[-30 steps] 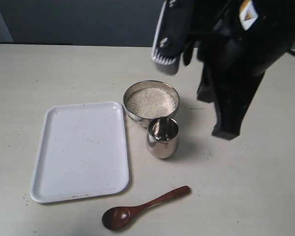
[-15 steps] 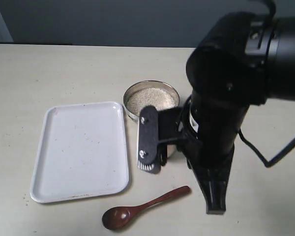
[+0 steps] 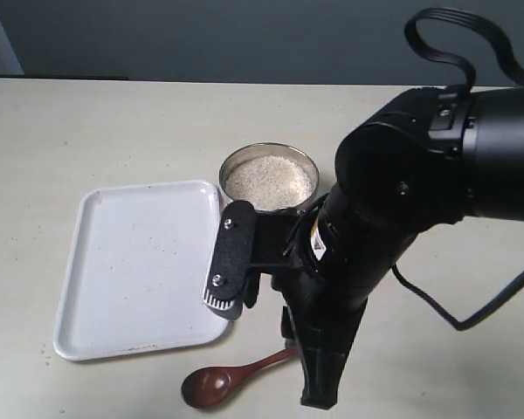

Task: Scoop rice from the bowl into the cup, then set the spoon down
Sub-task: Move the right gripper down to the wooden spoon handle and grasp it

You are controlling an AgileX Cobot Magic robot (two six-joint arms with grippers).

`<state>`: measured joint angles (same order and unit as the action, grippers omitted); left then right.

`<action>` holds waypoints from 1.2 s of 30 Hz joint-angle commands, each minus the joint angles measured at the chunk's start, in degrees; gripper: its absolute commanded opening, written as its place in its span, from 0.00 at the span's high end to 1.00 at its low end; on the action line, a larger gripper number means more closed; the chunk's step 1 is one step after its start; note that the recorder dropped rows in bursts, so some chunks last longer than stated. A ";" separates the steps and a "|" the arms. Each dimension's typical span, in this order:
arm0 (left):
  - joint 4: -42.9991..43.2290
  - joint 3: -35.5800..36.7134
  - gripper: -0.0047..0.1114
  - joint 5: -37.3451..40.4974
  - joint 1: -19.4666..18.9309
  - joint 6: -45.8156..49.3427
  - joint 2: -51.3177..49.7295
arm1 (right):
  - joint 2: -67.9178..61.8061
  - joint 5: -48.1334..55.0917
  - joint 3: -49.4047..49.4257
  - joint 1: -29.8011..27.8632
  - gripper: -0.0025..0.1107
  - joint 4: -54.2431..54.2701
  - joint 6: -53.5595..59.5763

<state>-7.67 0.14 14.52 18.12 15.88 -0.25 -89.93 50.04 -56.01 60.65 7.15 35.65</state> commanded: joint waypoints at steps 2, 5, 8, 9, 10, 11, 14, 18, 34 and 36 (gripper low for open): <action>-0.37 -0.14 0.96 -0.84 0.26 -0.30 0.25 | -2.15 -0.33 0.23 0.10 0.58 0.66 4.32; -0.37 -0.14 0.96 -0.84 0.26 -0.30 0.25 | -3.63 -0.33 0.28 0.10 0.58 0.33 8.57; -0.37 -0.14 0.96 -0.84 0.26 -0.30 0.25 | -5.32 -1.06 0.28 0.10 0.58 -2.04 9.94; -0.37 -0.14 0.96 -0.84 0.26 -0.30 0.25 | -5.99 -1.34 0.28 0.10 0.58 -3.18 9.94; -0.37 -0.14 0.96 -0.84 0.26 -0.30 0.25 | -6.54 -1.59 0.28 0.10 0.58 -4.33 9.94; -0.37 -0.14 0.96 -0.84 0.26 -0.30 0.25 | -7.19 -2.16 0.28 0.10 0.58 -4.99 9.94; -0.37 -0.14 0.96 -0.84 0.26 -0.30 0.25 | -9.12 -4.35 0.28 0.10 0.58 -6.08 9.94; -0.37 -0.14 0.96 -0.84 0.26 -0.30 0.25 | -11.13 -5.57 0.28 0.10 0.58 -6.32 9.94; -0.37 -0.14 0.96 -0.84 0.26 -0.30 0.25 | -15.83 -8.47 0.28 0.10 0.58 -6.61 9.94; -0.37 -0.14 0.96 -0.84 0.26 -0.30 0.25 | -16.06 -8.63 0.28 0.10 0.58 -6.61 9.94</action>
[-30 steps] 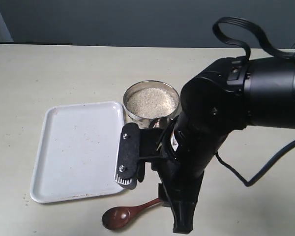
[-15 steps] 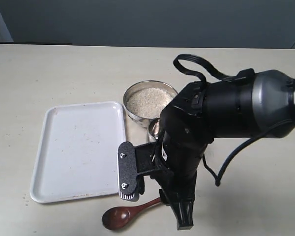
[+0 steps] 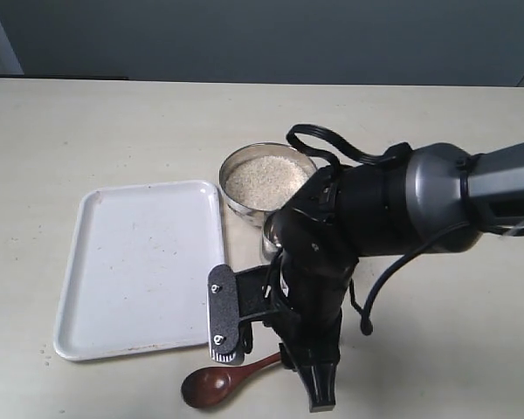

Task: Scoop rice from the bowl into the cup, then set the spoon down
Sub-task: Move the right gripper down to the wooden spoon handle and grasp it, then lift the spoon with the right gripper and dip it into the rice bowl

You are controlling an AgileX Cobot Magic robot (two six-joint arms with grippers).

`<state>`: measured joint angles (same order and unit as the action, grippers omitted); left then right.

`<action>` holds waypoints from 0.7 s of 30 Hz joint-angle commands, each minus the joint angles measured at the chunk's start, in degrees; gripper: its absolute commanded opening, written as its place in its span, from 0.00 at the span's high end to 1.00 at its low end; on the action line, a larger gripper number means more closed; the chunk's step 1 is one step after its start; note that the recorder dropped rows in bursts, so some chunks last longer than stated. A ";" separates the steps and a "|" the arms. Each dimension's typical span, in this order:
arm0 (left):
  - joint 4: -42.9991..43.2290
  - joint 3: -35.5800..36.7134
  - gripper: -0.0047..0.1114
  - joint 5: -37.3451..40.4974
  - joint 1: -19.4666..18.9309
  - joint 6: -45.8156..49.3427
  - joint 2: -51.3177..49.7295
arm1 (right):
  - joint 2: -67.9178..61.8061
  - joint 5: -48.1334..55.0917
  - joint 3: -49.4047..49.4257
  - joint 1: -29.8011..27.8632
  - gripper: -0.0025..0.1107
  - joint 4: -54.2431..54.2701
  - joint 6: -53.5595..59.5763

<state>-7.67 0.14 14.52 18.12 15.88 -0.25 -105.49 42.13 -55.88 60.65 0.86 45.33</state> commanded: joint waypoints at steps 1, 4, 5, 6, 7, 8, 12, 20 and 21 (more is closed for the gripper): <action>-0.37 -0.14 0.96 -0.84 0.26 -0.30 0.25 | -0.63 -0.72 0.16 0.10 0.58 -0.33 0.26; -0.37 -0.14 0.96 -0.84 0.26 -0.30 0.25 | -1.20 -0.91 0.16 0.10 0.58 -0.33 0.26; -0.37 -0.14 0.96 -0.84 0.26 -0.30 0.25 | -1.47 -1.22 0.16 0.10 0.58 -0.33 0.26; -0.37 -0.14 0.96 -0.84 0.26 -0.30 0.25 | -1.60 -1.50 0.16 0.10 0.58 -0.19 0.26; -0.37 -0.14 0.96 -0.84 0.26 -0.30 0.25 | -2.03 -1.63 0.16 0.10 0.58 -0.19 0.26; -0.37 -0.14 0.96 -0.84 0.26 -0.30 0.25 | -2.27 -1.88 0.16 0.10 0.58 -0.19 0.26; -0.37 -0.14 0.96 -0.84 0.26 -0.30 0.25 | -4.02 -2.56 0.16 0.10 0.59 -0.19 0.15; -0.37 -0.14 0.96 -0.84 0.26 -0.30 0.25 | -4.68 -1.23 0.16 0.10 0.98 -0.19 -0.27; -0.37 -0.14 0.96 -0.84 0.26 -0.30 0.25 | -4.68 0.34 0.16 0.10 0.98 -0.19 -0.27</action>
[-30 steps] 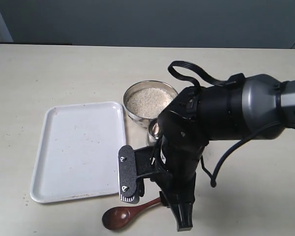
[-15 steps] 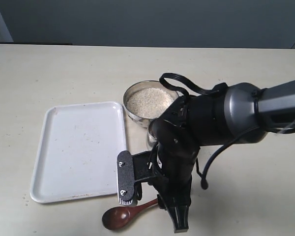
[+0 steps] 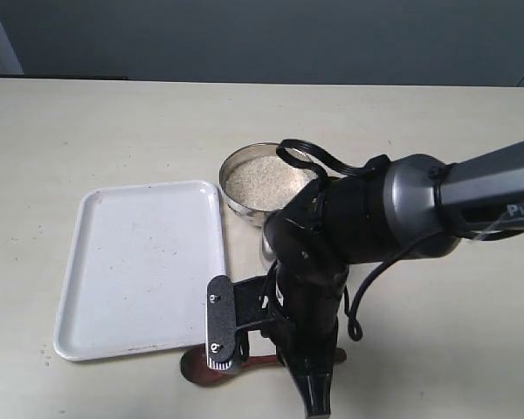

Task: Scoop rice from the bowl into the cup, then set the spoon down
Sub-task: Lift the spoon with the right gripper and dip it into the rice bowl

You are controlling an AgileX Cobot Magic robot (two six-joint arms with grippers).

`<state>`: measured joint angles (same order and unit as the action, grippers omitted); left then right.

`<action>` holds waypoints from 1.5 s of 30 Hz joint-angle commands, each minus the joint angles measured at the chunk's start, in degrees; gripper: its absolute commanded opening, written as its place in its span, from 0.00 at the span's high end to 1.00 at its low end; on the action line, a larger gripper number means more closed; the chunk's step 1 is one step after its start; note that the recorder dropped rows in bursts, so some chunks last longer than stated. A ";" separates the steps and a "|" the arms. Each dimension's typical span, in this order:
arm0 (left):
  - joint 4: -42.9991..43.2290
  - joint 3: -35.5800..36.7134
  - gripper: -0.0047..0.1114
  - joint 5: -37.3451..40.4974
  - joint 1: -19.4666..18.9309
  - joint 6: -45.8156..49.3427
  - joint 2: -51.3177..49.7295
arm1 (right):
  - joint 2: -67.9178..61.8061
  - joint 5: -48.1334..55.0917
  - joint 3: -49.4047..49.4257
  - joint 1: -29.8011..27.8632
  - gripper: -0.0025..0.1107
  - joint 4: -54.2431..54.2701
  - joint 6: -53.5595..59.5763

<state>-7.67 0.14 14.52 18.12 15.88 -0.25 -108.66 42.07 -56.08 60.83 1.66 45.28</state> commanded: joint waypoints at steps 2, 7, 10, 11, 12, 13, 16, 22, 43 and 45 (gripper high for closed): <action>-0.37 -0.14 0.96 -0.84 0.26 -0.30 0.25 | -0.66 3.16 0.36 -0.08 0.98 -0.99 -0.23; -0.37 -0.14 0.96 -0.84 0.26 -0.30 0.25 | 7.86 8.60 0.36 -0.08 0.99 -0.99 -0.33; -0.37 -0.14 0.96 -0.84 0.26 -0.30 0.25 | 15.47 9.51 0.36 -0.08 0.99 0.57 -0.33; -0.37 -0.14 0.96 -0.84 0.26 -0.30 0.25 | 17.91 9.74 0.36 -0.08 0.99 0.57 -0.33; -0.37 -0.14 0.96 -0.84 0.26 -0.30 0.25 | 20.29 9.87 0.36 -0.08 0.99 -0.35 -0.33; -0.37 -0.14 0.96 -0.84 0.26 -0.30 0.25 | 22.58 9.85 0.36 -0.08 0.99 -2.59 -0.67; -0.37 -0.14 0.96 -0.84 0.26 -0.30 0.25 | 25.77 9.08 0.36 -0.22 0.99 -16.97 -10.97; -0.37 -0.14 0.96 -0.84 0.26 -0.30 0.25 | 25.27 8.79 0.36 -0.22 0.99 -47.89 -29.00; -0.37 -0.14 0.96 -0.84 0.26 -0.30 0.25 | 2.12 9.03 -13.06 -6.24 0.99 -67.57 -28.01; -0.37 -0.14 0.96 -0.84 0.26 -0.30 0.25 | 0.91 9.03 -13.06 -7.00 0.99 -67.57 -28.02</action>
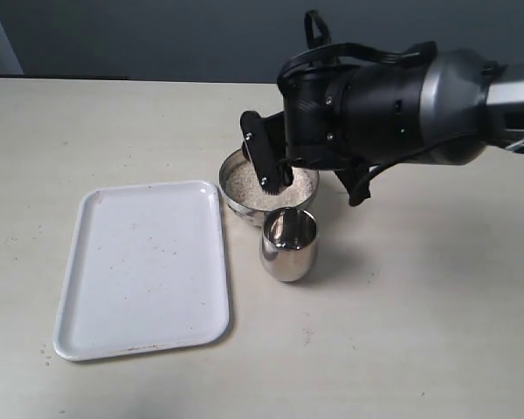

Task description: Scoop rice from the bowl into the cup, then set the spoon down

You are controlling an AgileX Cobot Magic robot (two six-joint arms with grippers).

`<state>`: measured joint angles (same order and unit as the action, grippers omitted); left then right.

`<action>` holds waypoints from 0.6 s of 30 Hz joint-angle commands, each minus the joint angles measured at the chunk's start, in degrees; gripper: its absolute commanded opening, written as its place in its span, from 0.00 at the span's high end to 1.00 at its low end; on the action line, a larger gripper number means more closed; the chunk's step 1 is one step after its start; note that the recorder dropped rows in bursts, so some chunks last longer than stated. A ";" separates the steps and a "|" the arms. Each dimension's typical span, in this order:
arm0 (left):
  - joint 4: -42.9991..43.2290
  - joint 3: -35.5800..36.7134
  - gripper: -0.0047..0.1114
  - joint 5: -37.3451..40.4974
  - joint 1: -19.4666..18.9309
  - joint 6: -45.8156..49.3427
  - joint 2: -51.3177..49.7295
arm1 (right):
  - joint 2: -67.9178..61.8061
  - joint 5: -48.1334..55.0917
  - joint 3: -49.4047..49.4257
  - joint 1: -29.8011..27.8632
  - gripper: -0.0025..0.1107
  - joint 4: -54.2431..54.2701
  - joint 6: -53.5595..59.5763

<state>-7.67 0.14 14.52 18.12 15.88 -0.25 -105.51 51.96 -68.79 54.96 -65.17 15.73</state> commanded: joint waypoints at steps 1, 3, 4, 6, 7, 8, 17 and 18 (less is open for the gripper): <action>-0.37 -0.14 0.96 -0.84 0.26 -0.30 0.25 | -2.63 -0.87 -0.35 -1.56 0.99 -0.73 1.54; -0.37 -0.14 0.96 -0.84 0.26 -0.30 0.25 | -3.27 -0.76 -0.35 -2.62 0.99 -0.73 1.54; -0.37 -0.14 0.96 -0.84 0.26 -0.30 0.25 | -3.38 -0.93 -0.35 -3.03 0.99 -0.73 1.54; -0.37 -0.14 0.96 -0.84 0.26 -0.30 0.25 | -3.79 -1.06 -0.48 -4.16 0.99 -0.90 1.54; -0.37 -0.14 0.96 -0.84 0.26 -0.30 0.25 | -4.03 -1.06 -0.71 -4.44 0.99 -1.10 1.54; -0.37 -0.14 0.96 -0.84 0.26 -0.30 0.25 | -4.13 -1.73 -0.71 -5.03 0.99 -1.43 1.54; -0.38 -0.14 0.96 -0.84 0.26 -0.30 0.25 | -7.00 -6.77 -0.71 -5.80 0.99 -6.74 0.40; -0.38 -0.14 0.96 -0.84 0.26 -0.30 0.25 | -7.66 -6.92 -0.71 -5.80 0.99 -7.70 -0.57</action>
<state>-7.67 0.14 14.52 18.12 15.88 -0.25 -112.07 46.10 -69.13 49.47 -69.71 16.73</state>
